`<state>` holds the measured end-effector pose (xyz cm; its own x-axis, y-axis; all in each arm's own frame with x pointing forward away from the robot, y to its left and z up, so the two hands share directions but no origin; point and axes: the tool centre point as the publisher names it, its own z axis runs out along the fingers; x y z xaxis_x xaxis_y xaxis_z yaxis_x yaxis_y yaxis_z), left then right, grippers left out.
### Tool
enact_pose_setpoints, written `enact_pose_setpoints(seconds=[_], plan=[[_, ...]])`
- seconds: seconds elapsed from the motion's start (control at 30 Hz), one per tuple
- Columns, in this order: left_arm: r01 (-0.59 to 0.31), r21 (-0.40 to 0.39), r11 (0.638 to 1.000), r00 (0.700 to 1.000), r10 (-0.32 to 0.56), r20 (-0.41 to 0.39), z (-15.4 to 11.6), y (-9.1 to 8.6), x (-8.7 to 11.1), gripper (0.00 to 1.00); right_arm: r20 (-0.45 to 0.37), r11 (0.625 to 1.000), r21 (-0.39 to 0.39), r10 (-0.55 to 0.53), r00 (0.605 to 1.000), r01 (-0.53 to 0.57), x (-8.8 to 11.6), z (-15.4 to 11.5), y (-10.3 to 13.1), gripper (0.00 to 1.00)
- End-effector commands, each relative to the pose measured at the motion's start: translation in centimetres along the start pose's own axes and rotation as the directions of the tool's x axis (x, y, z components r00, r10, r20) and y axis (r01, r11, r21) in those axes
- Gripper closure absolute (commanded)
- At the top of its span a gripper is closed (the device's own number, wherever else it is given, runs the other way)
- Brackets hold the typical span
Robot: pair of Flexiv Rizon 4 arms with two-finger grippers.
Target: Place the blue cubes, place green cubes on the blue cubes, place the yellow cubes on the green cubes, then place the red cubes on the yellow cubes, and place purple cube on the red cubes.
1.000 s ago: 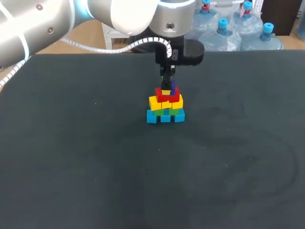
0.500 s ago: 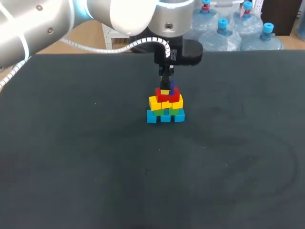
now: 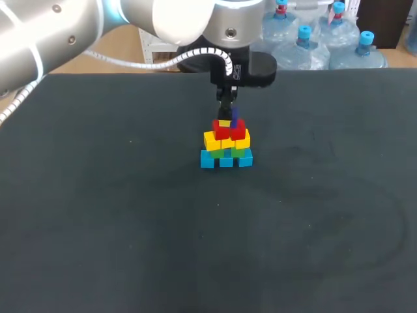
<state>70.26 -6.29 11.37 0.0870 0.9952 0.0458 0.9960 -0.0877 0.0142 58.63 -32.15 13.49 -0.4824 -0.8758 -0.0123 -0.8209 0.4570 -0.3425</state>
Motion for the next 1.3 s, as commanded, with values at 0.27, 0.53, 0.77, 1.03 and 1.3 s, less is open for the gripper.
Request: enact_pose_setpoints(seconds=[0.27, 0.53, 0.77, 1.03, 1.3], plan=[[-0.001, 0.012, 1.0, 1.0, 0.001, -0.001, 0.13, 0.54, -0.03, 1.0, 0.0, 1.0, 0.001, 0.0, 1.0, 0.0, -0.03, 0.12, -0.03, 0.0], [0.003, 0.006, 1.0, 1.0, -0.003, 0.01, 0.14, 0.13, 0.01, 1.0, 0.0, 1.0, 0.001, 0.0, 1.0, 0.0, -0.03, 0.12, -0.03, 0.0], [0.01, 0.01, 1.0, 1.0, -0.011, 0.016, 0.32, -0.1, 0.09, 1.0, 0.0, 1.0, 0.001, 0.0, 1.0, 0.0, -0.03, 0.12, -0.03, 0.0], [0.011, 0.015, 1.0, 1.0, -0.011, 0.017, 0.34, -0.02, 0.06, 0.74, 0.0, 1.0, 0.001, 0.0, 1.0, 0.0, -0.03, 0.12, -0.03, 0.0], [0.011, 0.013, 1.0, 1.0, -0.011, 0.017, 0.15, 0.08, 0.09, 0.1, 0.0, 1.0, 0.001, 0.0, 1.0, 0.0, -0.03, 0.12, -0.03, 0.0]])
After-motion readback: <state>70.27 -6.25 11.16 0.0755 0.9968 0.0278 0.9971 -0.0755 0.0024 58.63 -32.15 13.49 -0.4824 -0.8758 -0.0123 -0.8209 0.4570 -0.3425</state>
